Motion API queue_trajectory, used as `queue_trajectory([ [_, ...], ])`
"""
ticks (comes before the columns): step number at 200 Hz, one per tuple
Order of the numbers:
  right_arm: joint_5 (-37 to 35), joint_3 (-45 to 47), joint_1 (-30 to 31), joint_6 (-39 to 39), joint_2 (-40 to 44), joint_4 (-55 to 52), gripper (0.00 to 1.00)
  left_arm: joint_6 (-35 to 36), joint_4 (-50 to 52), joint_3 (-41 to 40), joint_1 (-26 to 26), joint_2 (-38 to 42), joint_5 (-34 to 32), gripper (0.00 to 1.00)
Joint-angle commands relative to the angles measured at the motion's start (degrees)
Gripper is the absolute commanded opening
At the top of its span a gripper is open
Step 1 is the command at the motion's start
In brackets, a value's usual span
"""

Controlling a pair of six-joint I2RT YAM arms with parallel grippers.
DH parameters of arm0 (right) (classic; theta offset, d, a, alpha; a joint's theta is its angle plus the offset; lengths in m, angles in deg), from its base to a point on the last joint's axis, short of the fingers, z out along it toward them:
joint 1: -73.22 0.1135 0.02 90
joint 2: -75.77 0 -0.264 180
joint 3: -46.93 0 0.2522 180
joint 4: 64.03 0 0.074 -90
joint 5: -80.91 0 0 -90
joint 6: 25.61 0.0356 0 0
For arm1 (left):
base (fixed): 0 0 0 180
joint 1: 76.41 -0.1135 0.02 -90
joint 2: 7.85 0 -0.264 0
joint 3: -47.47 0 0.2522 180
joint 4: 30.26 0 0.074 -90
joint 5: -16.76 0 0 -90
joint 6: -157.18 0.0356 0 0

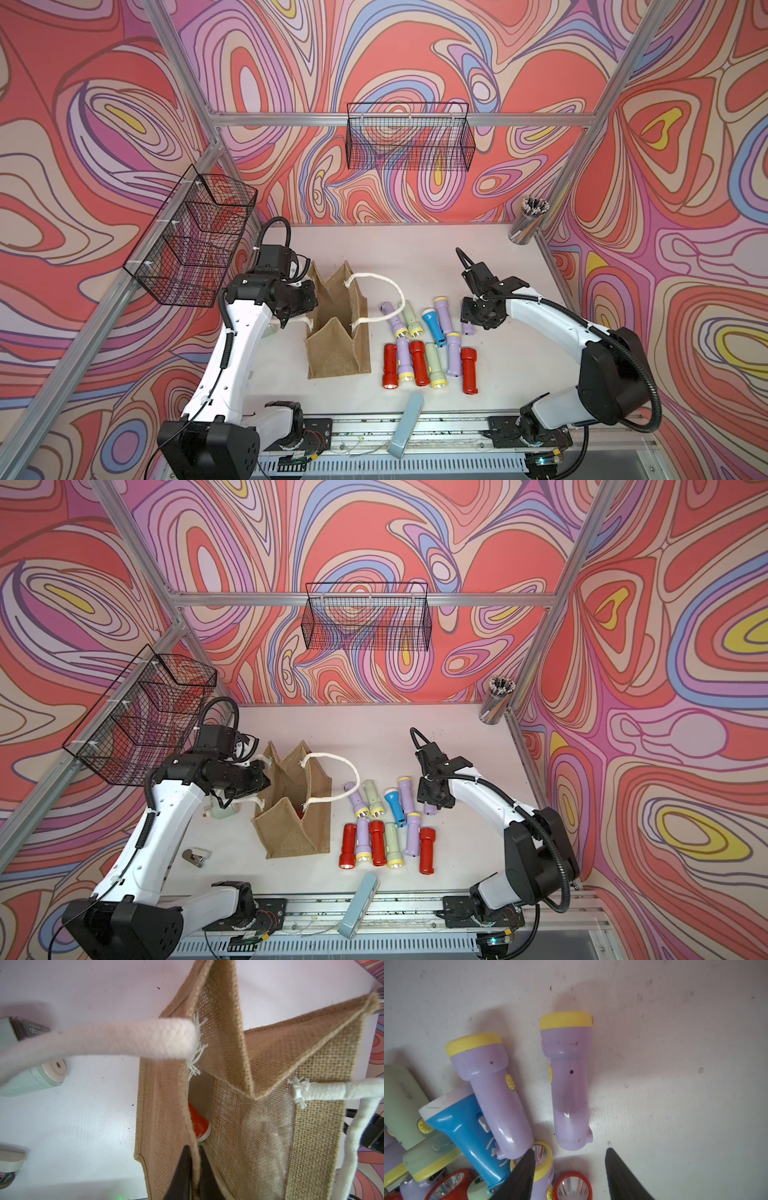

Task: Put the flashlights into the tote bags
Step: Pick up the flashlight from the center of the board.

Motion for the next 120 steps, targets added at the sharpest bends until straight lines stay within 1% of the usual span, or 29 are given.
queue_trajectory([
  [1, 1.61, 1.17, -0.42, -0.68, -1.51, 2.69, 0.56, -0.52, 0.03, -0.20, -0.33, 1.13, 1.08, 0.11],
  [61, -1.86, 1.42, -0.38, -2.42, -6.43, 4.25, 0.56, -1.11, -0.80, -1.39, -0.33, 1.54, 1.08, 0.11],
  [120, -2.05, 1.80, -0.43, -3.22, -10.57, 6.06, 0.53, -1.19, -1.20, -1.57, -0.35, 0.71, 0.76, 0.11],
])
